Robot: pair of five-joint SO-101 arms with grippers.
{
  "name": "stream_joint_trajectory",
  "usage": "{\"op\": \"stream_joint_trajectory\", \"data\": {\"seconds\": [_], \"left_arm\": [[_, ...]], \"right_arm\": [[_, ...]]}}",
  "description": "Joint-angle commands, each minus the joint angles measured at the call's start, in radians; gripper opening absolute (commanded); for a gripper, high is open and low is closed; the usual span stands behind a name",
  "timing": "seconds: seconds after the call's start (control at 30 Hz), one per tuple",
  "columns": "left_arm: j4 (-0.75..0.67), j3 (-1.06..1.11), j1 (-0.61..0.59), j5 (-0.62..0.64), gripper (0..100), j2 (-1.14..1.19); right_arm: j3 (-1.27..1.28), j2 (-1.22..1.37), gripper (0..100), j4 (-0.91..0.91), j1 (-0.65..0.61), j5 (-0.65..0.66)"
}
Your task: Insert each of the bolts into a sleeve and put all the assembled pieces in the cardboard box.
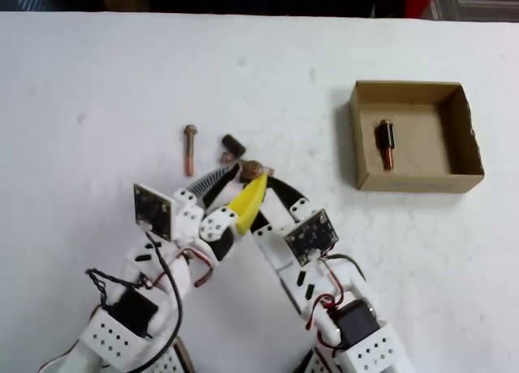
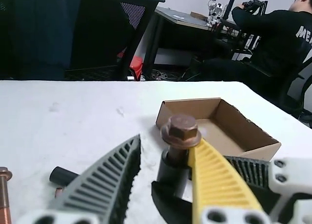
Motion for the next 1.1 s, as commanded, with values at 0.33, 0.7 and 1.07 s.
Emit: {"op": "stream_joint_trajectory", "data": {"seconds": [0.33,0.7,1.07], "left_arm": [[0.140,-0.069,0.064,-0.061,18,0.001],[0.152,-0.071,0.104,-0.106,19,0.001],[0.146,-0.120,0.102,-0.110,19,0.001]], "right_arm": [[0.006,-0.016,1.6,-0.019,0.015,0.005],[0.006,-0.016,1.6,-0.019,0.015,0.006],[0.006,-0.015,1.6,-0.019,0.015,0.008]]}}
